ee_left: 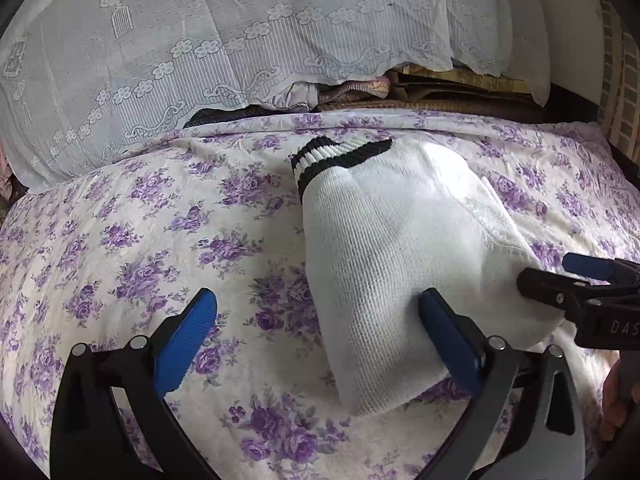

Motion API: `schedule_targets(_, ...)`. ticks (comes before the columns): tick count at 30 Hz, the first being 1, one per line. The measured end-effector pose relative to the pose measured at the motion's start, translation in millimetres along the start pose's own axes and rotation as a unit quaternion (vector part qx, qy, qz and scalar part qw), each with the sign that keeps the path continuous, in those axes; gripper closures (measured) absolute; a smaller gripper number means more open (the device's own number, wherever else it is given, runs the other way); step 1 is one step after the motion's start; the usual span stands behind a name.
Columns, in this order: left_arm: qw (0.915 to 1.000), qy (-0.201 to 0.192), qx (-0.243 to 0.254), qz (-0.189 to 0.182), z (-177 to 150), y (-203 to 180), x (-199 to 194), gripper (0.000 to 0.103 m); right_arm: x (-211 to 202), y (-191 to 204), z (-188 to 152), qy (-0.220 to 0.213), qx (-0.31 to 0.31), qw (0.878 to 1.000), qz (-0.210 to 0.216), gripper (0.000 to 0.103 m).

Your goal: Fold small clothes

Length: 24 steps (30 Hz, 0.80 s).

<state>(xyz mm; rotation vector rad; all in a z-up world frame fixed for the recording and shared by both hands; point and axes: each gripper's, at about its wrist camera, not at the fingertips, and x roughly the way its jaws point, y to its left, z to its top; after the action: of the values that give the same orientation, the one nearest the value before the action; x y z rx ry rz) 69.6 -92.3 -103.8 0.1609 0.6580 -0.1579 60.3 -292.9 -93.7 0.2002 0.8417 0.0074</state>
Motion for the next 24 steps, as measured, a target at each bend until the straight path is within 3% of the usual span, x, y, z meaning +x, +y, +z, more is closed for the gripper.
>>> schedule_targets(4, 0.9992, -0.02, -0.035, -0.002, 6.2, 11.4, -8.2, 0.004, -12.4, 12.7, 8.3, -0.031, -0.013, 0.999, 0.04, 0.004)
schedule_targets(7, 0.9988, -0.011, -0.046, 0.006, 9.0, 16.0, 0.1, 0.004, 4.2, 13.8, 8.8, -0.011, -0.016, 0.999, 0.031, 0.004)
schedule_targets(9, 0.9988, 0.004, -0.048, 0.003, 7.4, 16.3, 9.0, 0.004, 25.4, 10.4, 3.8, 0.026, -0.022, 0.999, -0.001, 0.004)
schedule_targets(12, 0.9992, 0.01, -0.039, 0.007, 5.8, 12.6, 12.6, 0.004, 31.6, -0.6, 2.0, 0.037, 0.009, 0.999, 0.024, 0.004)
schedule_targets(14, 0.9993, 0.01, -0.036, 0.003, 6.5, 12.8, 9.8, 0.004, 23.4, -0.3, 5.1, 0.023, 0.012, 0.999, 0.02, 0.004)
schedule_targets(16, 0.9988, 0.012, -0.041, -0.024, 10.4, 15.4, 6.4, 0.004, 13.7, 3.5, 9.3, 0.004, 0.011, 1.0, 0.025, 0.004)
schedule_targets(18, 0.9982, 0.002, -0.044, -0.04, 21.2, 16.3, 3.7, 0.004, 10.6, 8.6, 23.4, -0.004, 0.006, 0.999, 0.043, 0.004)
schedule_targets(21, 0.9993, -0.005, -0.036, -0.012, 45.0, 13.0, 11.1, 0.004, 12.1, 16.5, 53.4, -0.022, 0.002, 1.0, 0.02, 0.004)
schedule_targets(24, 0.997, 0.037, -0.063, -0.025, 59.7, 15.7, 40.1, 0.004, 34.9, 15.9, 77.2, -0.007, 0.009, 1.0, 0.004, 0.004)
